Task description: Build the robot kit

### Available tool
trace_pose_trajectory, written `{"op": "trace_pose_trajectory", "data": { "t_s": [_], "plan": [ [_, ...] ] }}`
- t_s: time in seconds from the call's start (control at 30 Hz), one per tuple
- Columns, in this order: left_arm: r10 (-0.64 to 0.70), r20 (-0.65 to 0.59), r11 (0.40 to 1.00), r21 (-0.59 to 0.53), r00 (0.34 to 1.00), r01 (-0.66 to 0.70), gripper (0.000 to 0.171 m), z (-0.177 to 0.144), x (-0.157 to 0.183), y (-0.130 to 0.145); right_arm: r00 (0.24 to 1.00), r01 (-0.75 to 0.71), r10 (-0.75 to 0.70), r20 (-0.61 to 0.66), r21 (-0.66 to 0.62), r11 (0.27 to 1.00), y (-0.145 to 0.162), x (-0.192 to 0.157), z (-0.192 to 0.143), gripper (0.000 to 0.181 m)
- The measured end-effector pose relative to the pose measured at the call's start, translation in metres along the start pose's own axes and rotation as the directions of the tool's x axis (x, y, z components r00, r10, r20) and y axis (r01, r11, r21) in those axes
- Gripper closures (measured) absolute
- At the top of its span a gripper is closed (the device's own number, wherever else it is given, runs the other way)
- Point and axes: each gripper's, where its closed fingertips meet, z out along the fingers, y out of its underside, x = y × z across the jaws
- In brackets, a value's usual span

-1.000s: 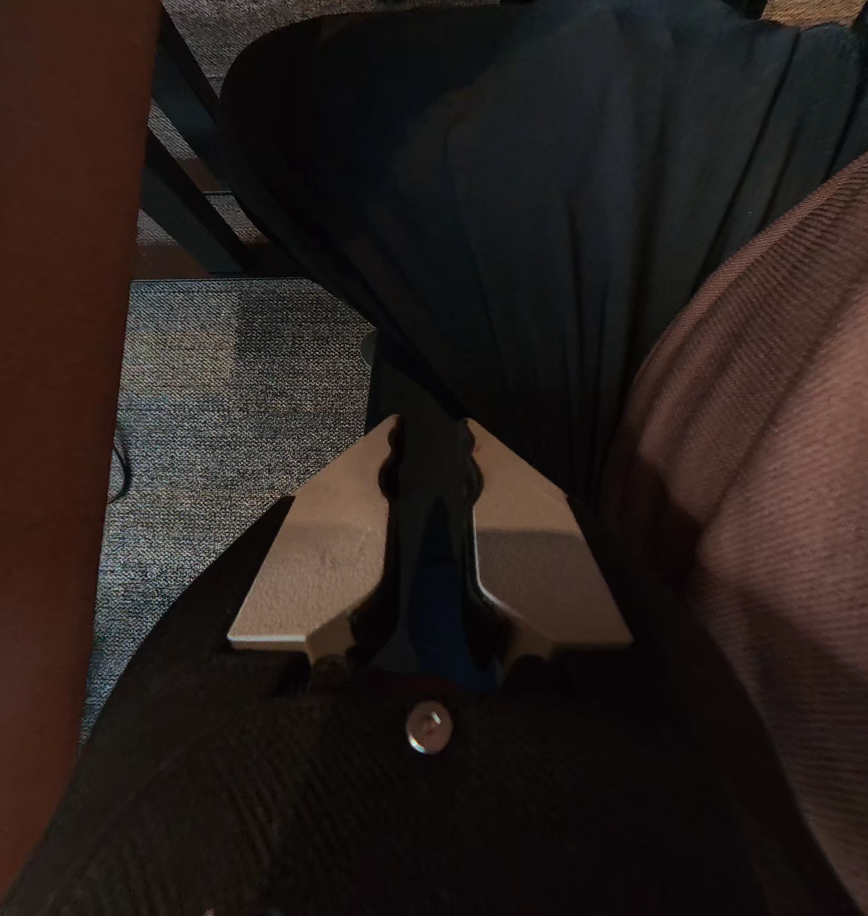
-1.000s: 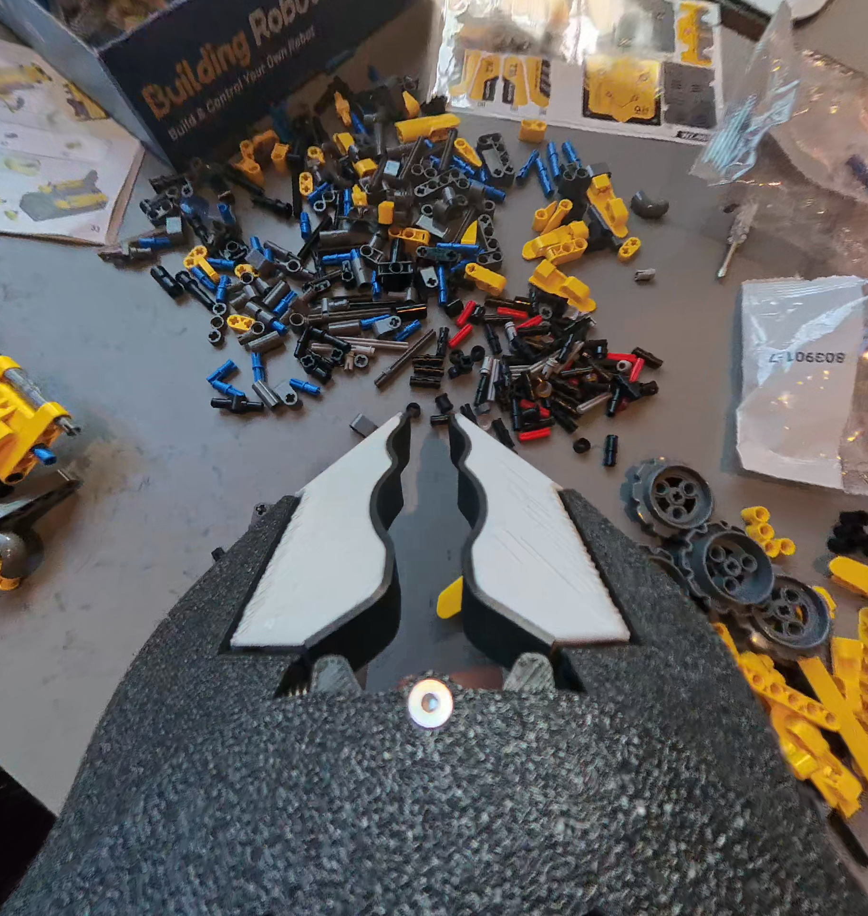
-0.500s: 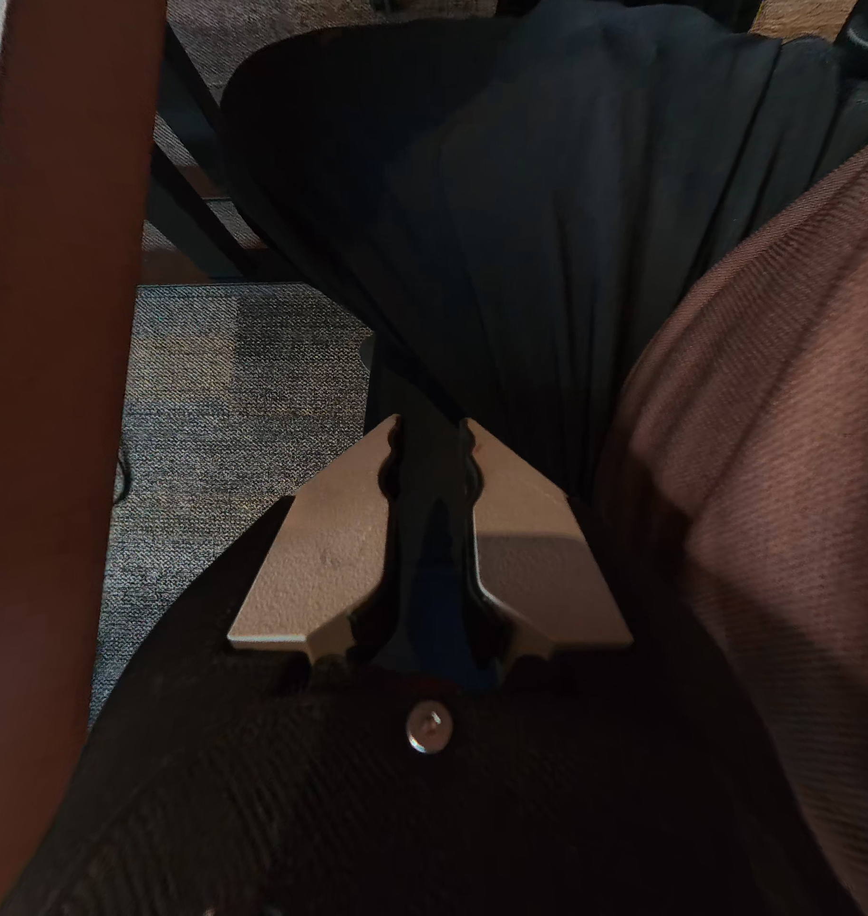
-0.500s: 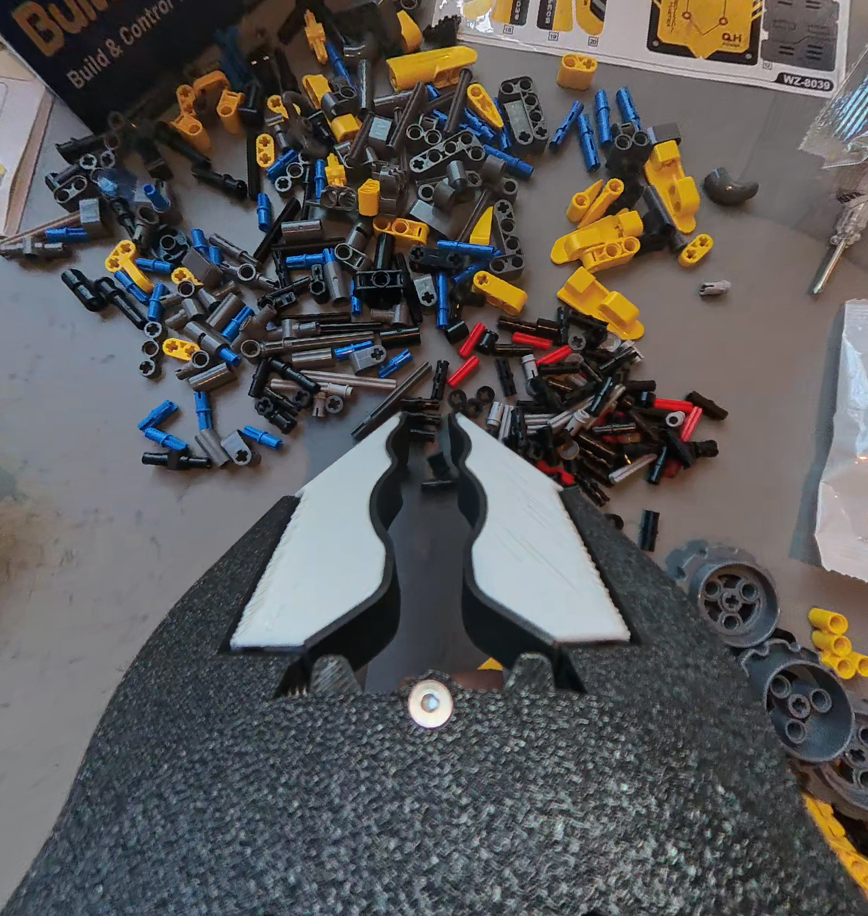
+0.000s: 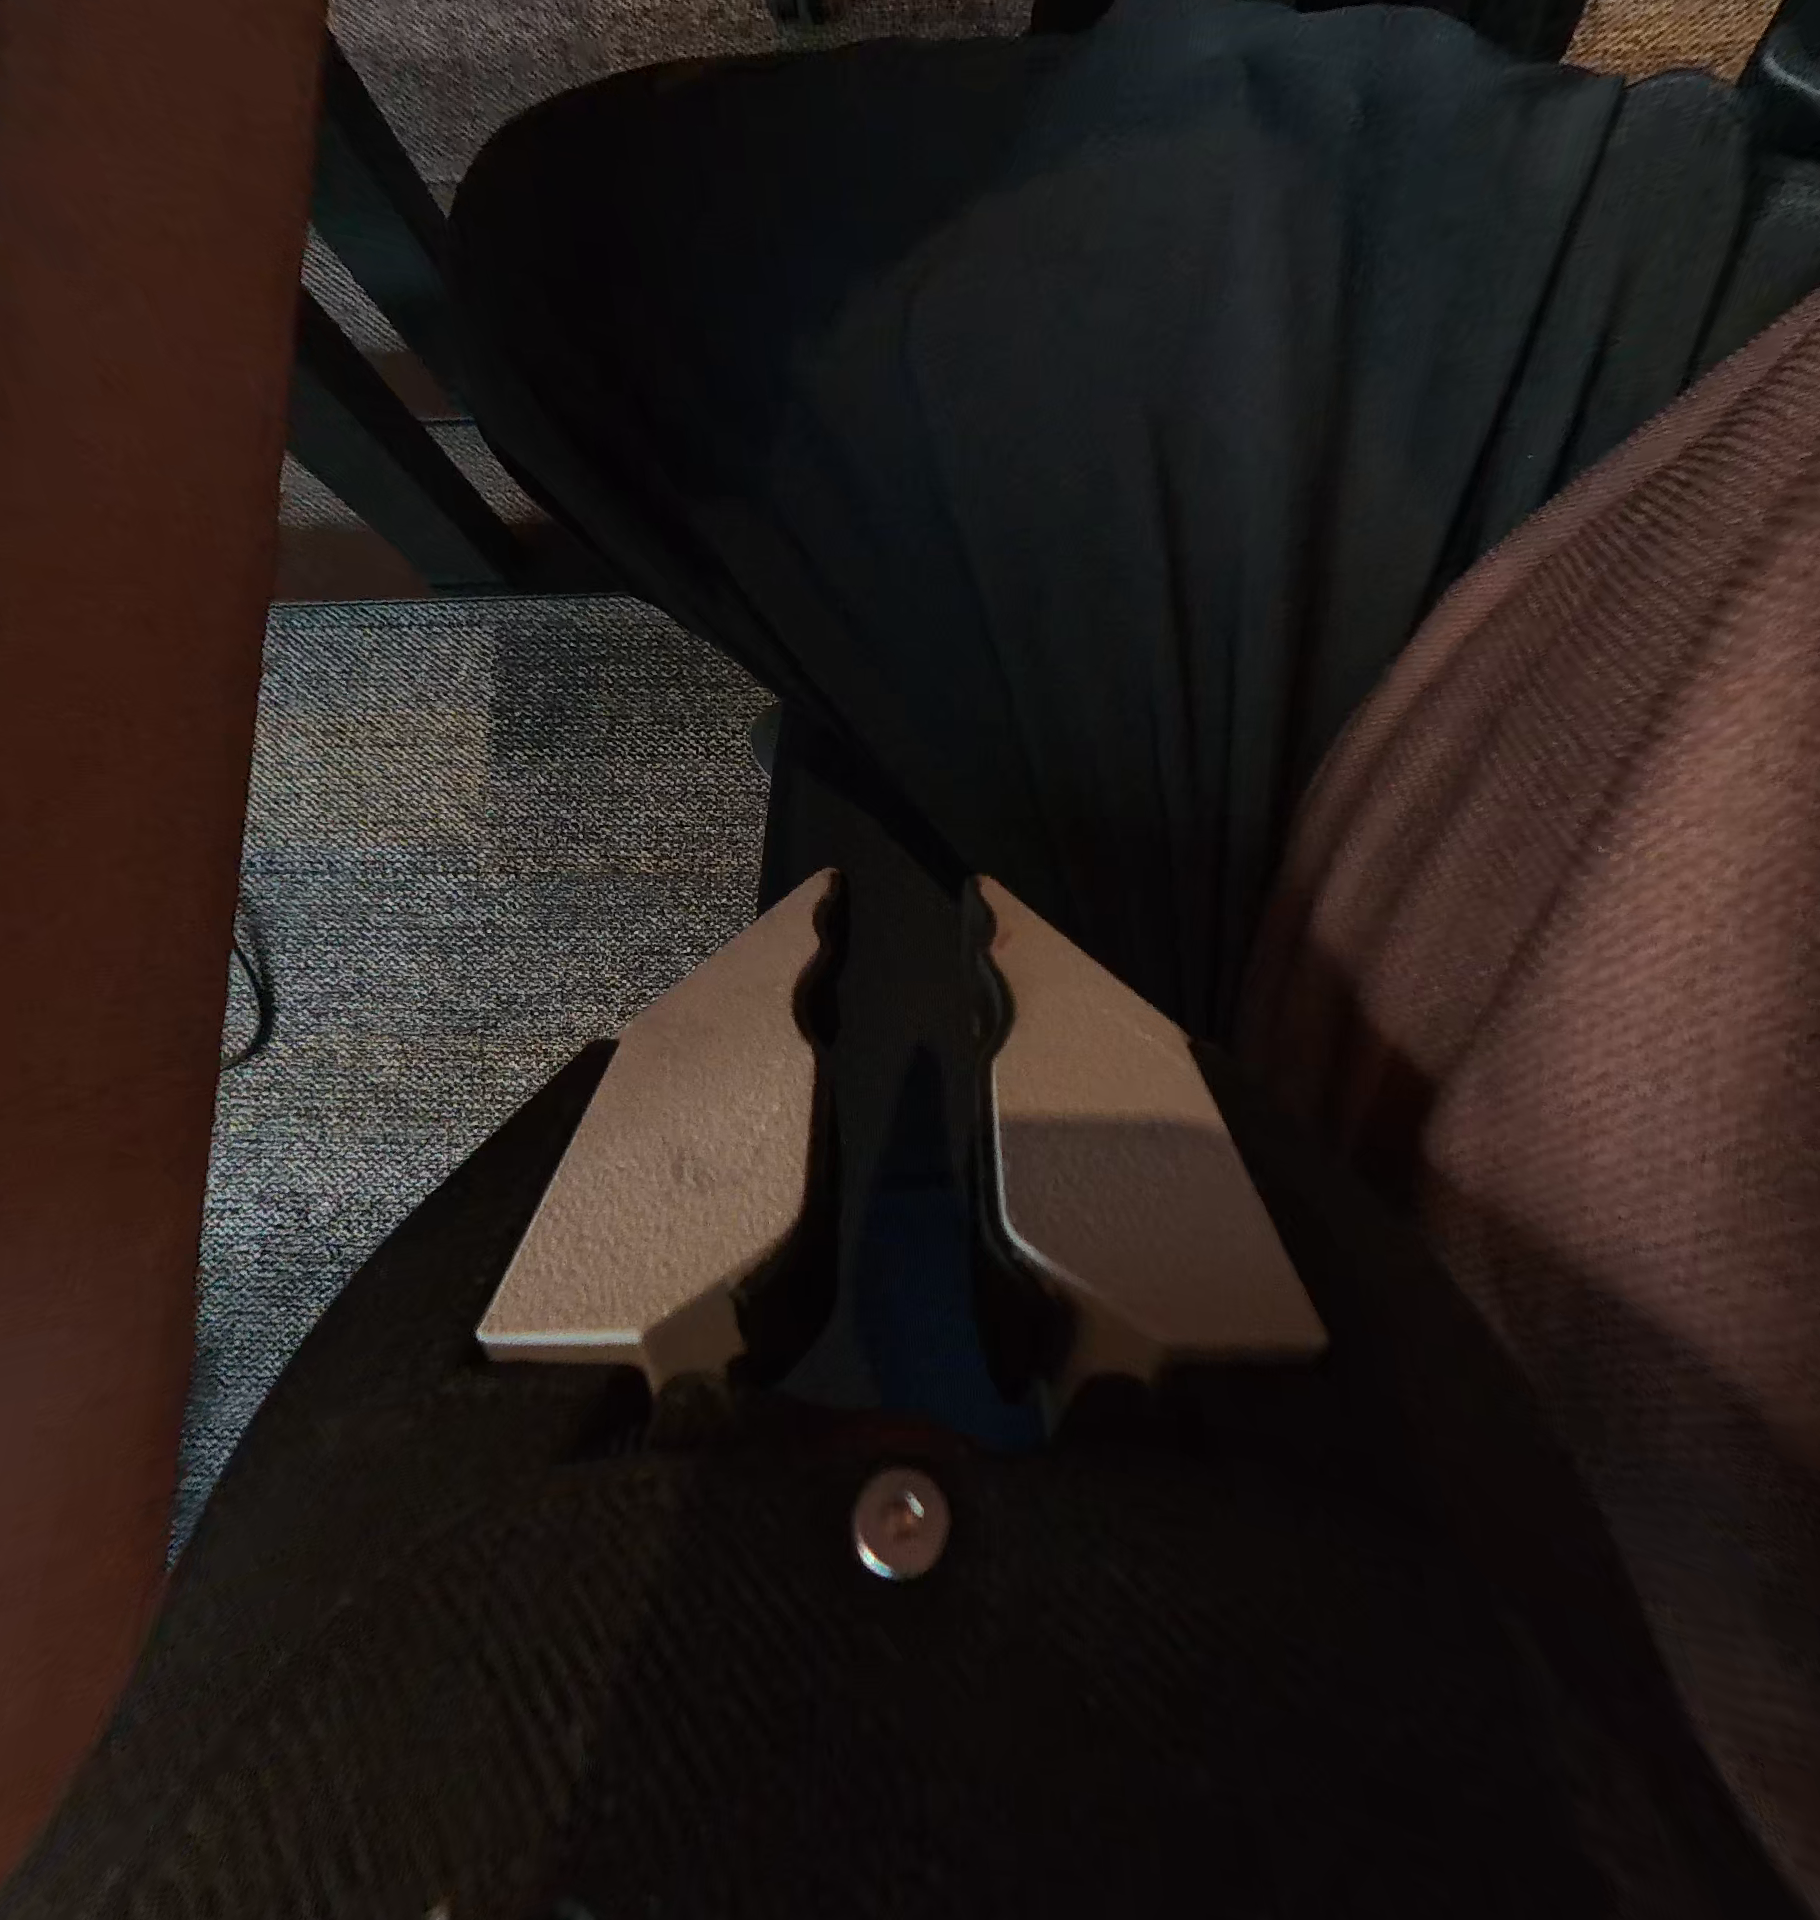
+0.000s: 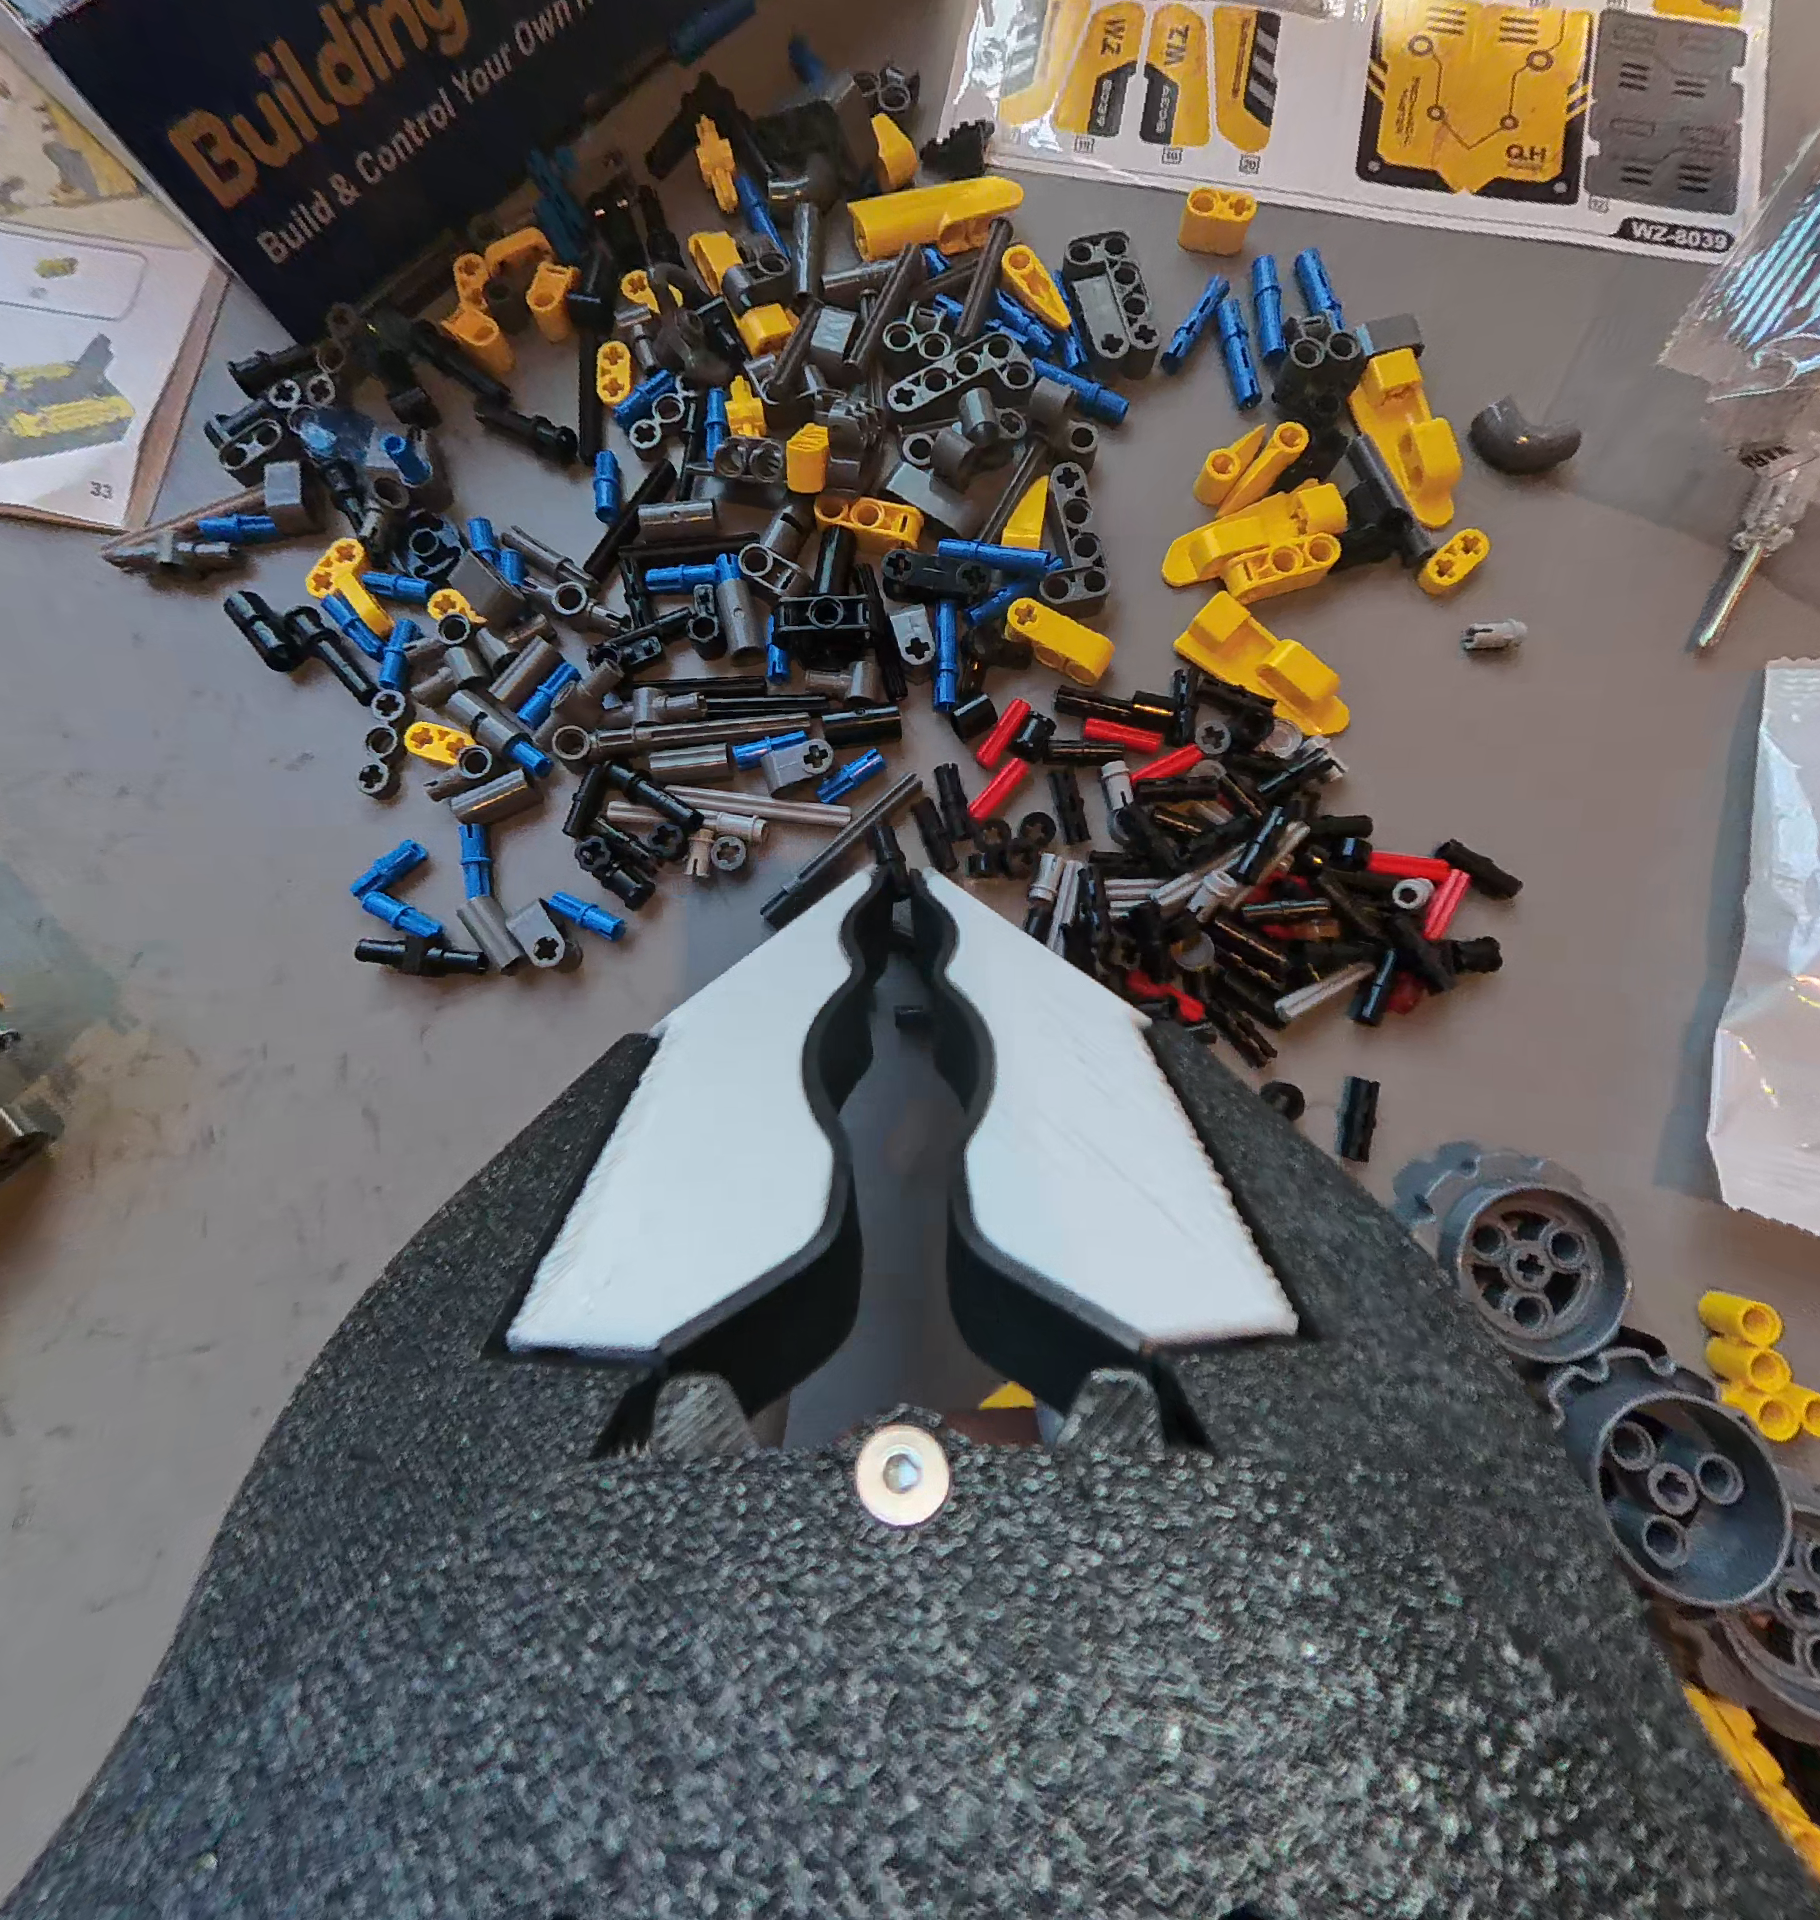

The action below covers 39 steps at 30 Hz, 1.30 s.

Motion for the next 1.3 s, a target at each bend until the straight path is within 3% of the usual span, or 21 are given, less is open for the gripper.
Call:
{"op": "trace_pose_trajectory", "data": {
  "t_s": [0.33,0.5,0.73,0.93,1.13,1.3],
  "plan": [
    [0.006,0.003,1.000,-0.006,1.000,-0.006,0.152,0.001,0.000,0.001,0.998,0.007,-0.007,0.060,-0.004,1.000,0.009,-0.019,-0.024,0.181],
    [0.016,0.000,1.000,-0.002,1.000,-0.016,0.152,0.001,0.003,-0.001,0.989,0.073,-0.065,0.136,-0.053,0.996,0.034,-0.048,-0.043,0.181],
    [0.030,0.004,0.999,-0.012,1.000,-0.030,0.152,0.003,0.005,-0.001,0.985,0.128,-0.108,0.136,-0.145,0.981,0.066,-0.056,-0.038,0.178],
    [0.024,0.016,0.999,-0.022,1.000,-0.023,0.152,0.004,0.000,0.002,0.984,0.136,-0.117,0.137,-0.139,0.981,0.057,-0.052,-0.046,0.174],
    [0.031,0.011,0.999,-0.020,0.999,-0.031,0.152,0.004,0.002,0.001,0.994,0.093,-0.088,0.061,-0.069,0.993,0.020,-0.020,-0.039,0.174],
    [0.027,0.016,0.999,-0.021,1.000,-0.027,0.152,0.003,0.000,0.002,0.977,0.214,-0.210,0.046,-0.124,0.969,0.004,-0.006,-0.018,0.175]
  ]
}}
